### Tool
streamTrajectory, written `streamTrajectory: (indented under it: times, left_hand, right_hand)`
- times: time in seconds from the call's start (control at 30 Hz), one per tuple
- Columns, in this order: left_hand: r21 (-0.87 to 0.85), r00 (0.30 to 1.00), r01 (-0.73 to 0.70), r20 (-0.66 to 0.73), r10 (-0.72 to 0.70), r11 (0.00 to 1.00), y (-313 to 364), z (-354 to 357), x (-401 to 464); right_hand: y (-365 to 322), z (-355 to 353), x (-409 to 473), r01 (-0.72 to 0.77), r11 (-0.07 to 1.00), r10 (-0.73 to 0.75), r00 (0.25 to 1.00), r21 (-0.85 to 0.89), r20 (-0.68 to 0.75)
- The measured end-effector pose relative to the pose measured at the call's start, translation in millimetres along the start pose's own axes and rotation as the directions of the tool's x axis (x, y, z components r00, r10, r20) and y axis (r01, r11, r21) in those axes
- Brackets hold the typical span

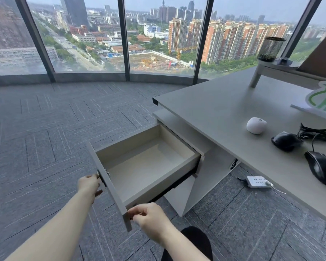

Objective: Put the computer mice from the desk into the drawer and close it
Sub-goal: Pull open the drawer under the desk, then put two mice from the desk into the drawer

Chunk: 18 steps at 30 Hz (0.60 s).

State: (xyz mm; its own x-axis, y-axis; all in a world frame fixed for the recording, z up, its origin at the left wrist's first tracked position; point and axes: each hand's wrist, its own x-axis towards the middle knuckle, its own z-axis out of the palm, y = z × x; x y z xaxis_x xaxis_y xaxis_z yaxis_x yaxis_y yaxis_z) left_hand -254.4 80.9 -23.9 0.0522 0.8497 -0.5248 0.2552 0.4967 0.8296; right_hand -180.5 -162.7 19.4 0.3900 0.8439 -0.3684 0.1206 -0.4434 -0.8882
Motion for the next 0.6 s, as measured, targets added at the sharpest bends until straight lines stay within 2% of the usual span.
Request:
streamTrajectory:
  times: [0.03, 0.1, 0.17, 0.23, 0.33, 0.43, 0.5, 0.6]
  left_hand:
    - [0.129, 0.994, -0.054, -0.083, 0.065, 0.99, 5.8, -2.0, -5.0]
    - [0.357, 0.934, -0.239, -0.169, 0.314, 0.903, 25.2, 0.0, -23.9]
    - [0.368, 0.829, -0.492, -0.078, 0.553, 0.789, 52.0, 19.0, -59.1]
    - [0.299, 0.734, -0.659, 0.056, 0.676, 0.69, 79.9, 55.6, -97.5]
    - [0.148, 0.626, -0.778, 0.28, 0.728, 0.611, 108.1, 128.7, -154.8]
    - [0.098, 0.51, -0.838, 0.492, 0.706, 0.537, 118.0, 206.8, -207.2]
    - [0.09, 0.448, -0.862, 0.593, 0.669, 0.498, 119.5, 256.2, -237.1]
    - [0.113, 0.379, -0.896, 0.697, 0.609, 0.429, 117.2, 321.3, -270.2]
  right_hand:
    - [-2.9, -4.8, -2.1, 0.019, 1.0, -0.019, 0.999, 0.003, -0.026]
    - [-11.8, -26.2, -6.8, 0.064, 0.997, -0.058, 0.988, 0.039, -0.142]
    - [-23.2, -64.6, -14.0, 0.147, 0.988, -0.12, 0.935, 0.056, -0.333]
    - [-33.4, -115.3, -23.0, 0.22, 0.975, -0.193, 0.817, -0.016, -0.543]
    - [-39.3, -197.7, -39.9, 0.186, 0.97, -0.236, 0.583, -0.155, -0.777]
    - [-32.8, -273.4, -53.6, 0.022, 0.966, -0.245, 0.397, -0.258, -0.885]
    - [-25.2, -313.8, -56.7, -0.141, 0.948, -0.223, 0.35, -0.286, -0.91]
    - [-12.9, -357.5, -53.4, -0.376, 0.883, -0.114, 0.406, -0.28, -0.907]
